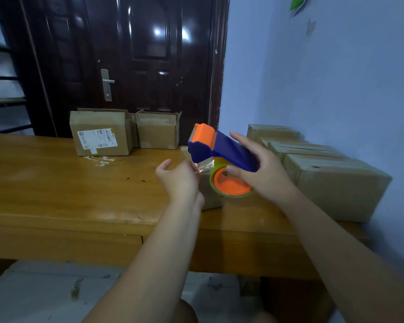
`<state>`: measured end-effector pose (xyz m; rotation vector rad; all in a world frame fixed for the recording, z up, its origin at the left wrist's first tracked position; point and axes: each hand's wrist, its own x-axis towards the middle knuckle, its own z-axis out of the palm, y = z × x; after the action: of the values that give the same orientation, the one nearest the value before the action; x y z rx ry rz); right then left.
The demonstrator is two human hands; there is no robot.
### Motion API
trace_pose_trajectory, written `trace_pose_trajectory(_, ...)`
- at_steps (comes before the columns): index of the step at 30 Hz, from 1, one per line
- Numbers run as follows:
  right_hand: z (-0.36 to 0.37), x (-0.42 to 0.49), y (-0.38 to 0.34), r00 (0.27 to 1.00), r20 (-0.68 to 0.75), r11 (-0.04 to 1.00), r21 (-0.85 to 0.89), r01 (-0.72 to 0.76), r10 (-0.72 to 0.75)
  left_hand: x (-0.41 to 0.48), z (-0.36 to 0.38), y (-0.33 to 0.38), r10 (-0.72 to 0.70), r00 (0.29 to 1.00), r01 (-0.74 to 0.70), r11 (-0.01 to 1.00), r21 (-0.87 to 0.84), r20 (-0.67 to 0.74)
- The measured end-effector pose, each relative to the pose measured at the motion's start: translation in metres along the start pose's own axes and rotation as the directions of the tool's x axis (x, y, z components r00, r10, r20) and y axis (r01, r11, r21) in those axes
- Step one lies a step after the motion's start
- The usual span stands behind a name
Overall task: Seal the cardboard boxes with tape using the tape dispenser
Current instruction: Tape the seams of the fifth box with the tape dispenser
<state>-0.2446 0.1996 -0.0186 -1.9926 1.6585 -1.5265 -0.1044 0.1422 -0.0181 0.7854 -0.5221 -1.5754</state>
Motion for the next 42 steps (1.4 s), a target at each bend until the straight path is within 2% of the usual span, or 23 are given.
trace_pose_trajectory(4, -0.010, 0.006, -0.005, 0.999, 0.031, 0.997, -0.075, 0.026, -0.024, -0.001, -0.004, 0.002, -0.056, 0.997, 0.057, 0.998, -0.005, 0.058)
trace_pose_trajectory(8, -0.022, 0.015, -0.010, 0.991, 0.131, 0.978, -0.203, 0.050, -0.024, 0.002, -0.010, 0.001, 0.001, 1.000, -0.002, 0.997, 0.074, 0.020)
trace_pose_trajectory(12, -0.038, 0.025, -0.011, 0.970, 0.243, 0.884, -0.455, 0.112, 0.003, 0.008, -0.011, 0.006, 0.051, 0.998, -0.055, 0.991, 0.122, 0.039)
trace_pose_trajectory(14, -0.045, 0.026, -0.009, 0.967, 0.254, 0.859, -0.497, 0.126, 0.005, 0.010, -0.012, 0.009, 0.026, 0.997, -0.036, 0.989, 0.144, 0.069)
trace_pose_trajectory(21, -0.047, 0.023, -0.003, 0.950, 0.310, 0.881, -0.457, 0.121, 0.029, 0.015, -0.009, 0.008, -0.020, 1.000, 0.019, 0.984, 0.178, 0.007)
trace_pose_trajectory(26, -0.045, 0.030, 0.004, 0.950, 0.284, 0.958, -0.284, -0.044, 0.128, 0.024, -0.009, 0.002, 0.025, 0.999, -0.019, 0.987, 0.158, -0.037)
trace_pose_trajectory(30, -0.045, 0.041, 0.001, 0.938, 0.325, 0.927, -0.375, 0.016, 0.116, 0.025, -0.008, -0.003, 0.158, 0.985, -0.141, 0.967, 0.212, -0.065)
trace_pose_trajectory(32, -0.046, 0.045, 0.000, 0.933, 0.339, 0.910, -0.413, 0.031, 0.122, 0.030, -0.007, 0.001, 0.131, 0.986, -0.111, 0.979, 0.172, -0.107)
trace_pose_trajectory(34, -0.051, 0.046, 0.005, 0.942, 0.307, 0.944, -0.330, -0.029, 0.136, 0.046, -0.011, 0.014, 0.030, 0.990, -0.018, 0.996, 0.088, -0.139)
trace_pose_trajectory(36, -0.059, 0.042, 0.013, 0.969, 0.211, 0.985, -0.136, -0.104, 0.131, 0.058, -0.015, 0.022, -0.054, 0.997, 0.060, 0.994, 0.093, -0.062)
trace_pose_trajectory(37, -0.061, 0.041, 0.017, 0.977, 0.168, 0.989, -0.092, -0.115, 0.129, 0.057, -0.017, 0.023, -0.067, 0.997, 0.070, 0.989, 0.129, -0.026)
trace_pose_trajectory(39, -0.064, 0.037, 0.021, 0.977, 0.147, 0.981, -0.146, -0.131, 0.153, 0.052, -0.019, 0.017, -0.041, 0.999, 0.041, 0.983, 0.179, -0.005)
trace_pose_trajectory(42, -0.065, 0.037, 0.024, 0.977, 0.122, 0.974, -0.170, -0.151, 0.172, 0.044, -0.021, 0.003, 0.001, 0.999, 0.008, 0.982, 0.189, -0.049)
